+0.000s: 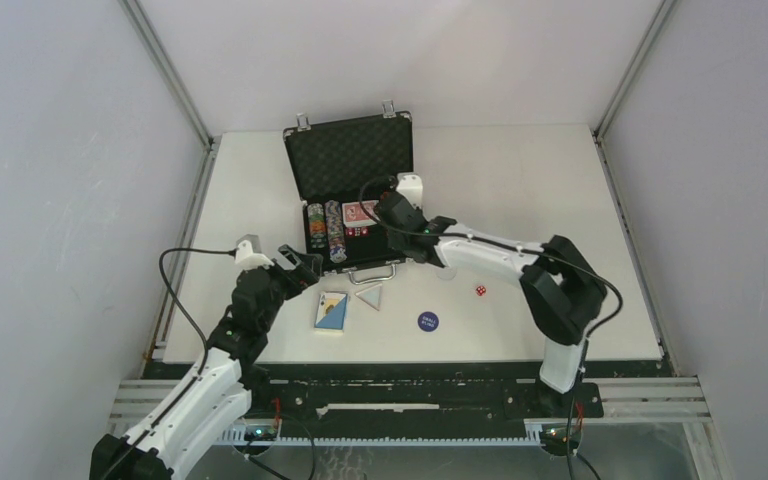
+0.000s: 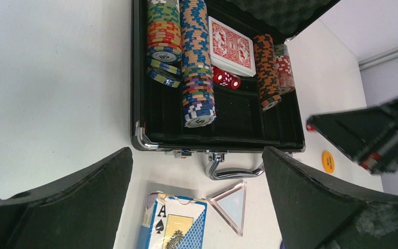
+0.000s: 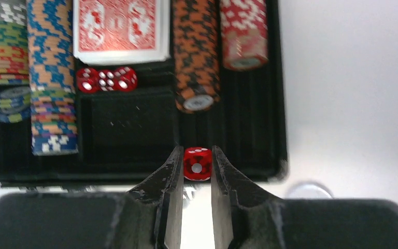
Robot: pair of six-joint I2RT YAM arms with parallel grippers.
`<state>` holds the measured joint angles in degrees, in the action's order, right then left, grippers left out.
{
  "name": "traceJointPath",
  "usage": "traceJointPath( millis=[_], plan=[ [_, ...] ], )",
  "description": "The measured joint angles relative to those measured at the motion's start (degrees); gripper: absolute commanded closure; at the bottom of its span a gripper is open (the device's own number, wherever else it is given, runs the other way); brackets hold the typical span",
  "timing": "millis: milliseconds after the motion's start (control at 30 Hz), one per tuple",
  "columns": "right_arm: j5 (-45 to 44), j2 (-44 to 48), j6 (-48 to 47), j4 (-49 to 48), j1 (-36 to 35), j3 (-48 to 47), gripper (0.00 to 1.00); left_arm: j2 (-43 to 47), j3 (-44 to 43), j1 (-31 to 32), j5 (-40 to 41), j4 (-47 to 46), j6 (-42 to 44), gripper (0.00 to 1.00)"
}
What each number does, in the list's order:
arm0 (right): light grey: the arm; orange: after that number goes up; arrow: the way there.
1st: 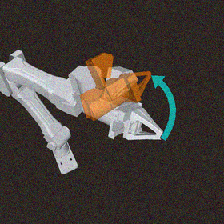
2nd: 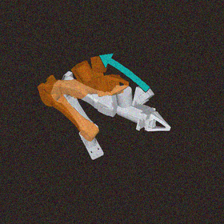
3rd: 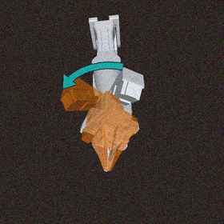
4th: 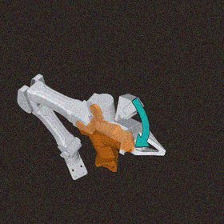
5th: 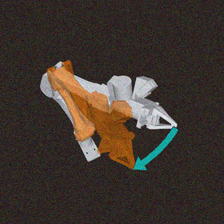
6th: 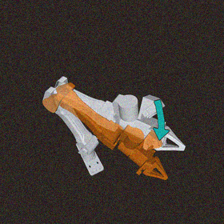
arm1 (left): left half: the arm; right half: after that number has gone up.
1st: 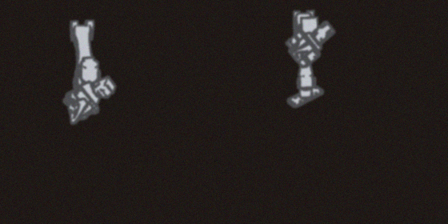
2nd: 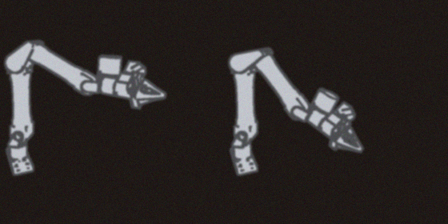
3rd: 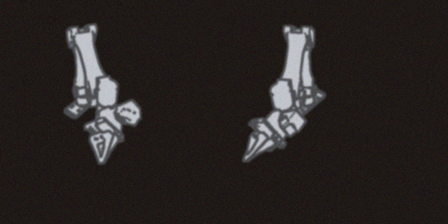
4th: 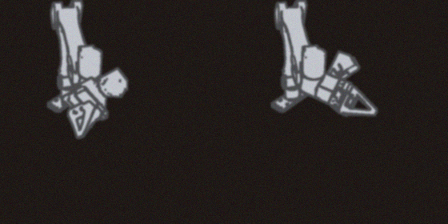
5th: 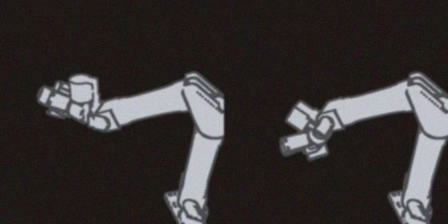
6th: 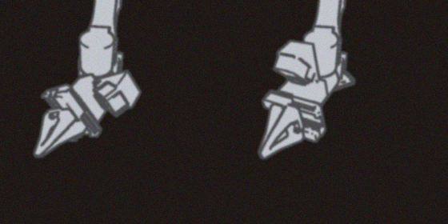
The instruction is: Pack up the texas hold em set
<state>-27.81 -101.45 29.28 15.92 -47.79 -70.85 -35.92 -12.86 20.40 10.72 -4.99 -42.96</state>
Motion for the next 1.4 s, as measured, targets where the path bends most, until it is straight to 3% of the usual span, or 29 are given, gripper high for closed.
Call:
traceJointPath(
  millis=[233,533,1400],
  plan=[
    [3.04,-13.31,-3.65,1.64,-0.04,-14.45,0.8,-0.09,0.0,0.0,0.07,0.04,0.55,0.0],
    [5.62,-22.6,-6.6,4.2,0.74,-25.73,0.8,-0.09,0.0,0.0,0.02,0.04,1.25,0.0],
    [6.84,-26.14,-8.26,6.71,3.8,-28.39,0.78,-0.09,0.0,0.5,0.07,0.02,2.47,0.0]
  ],
)
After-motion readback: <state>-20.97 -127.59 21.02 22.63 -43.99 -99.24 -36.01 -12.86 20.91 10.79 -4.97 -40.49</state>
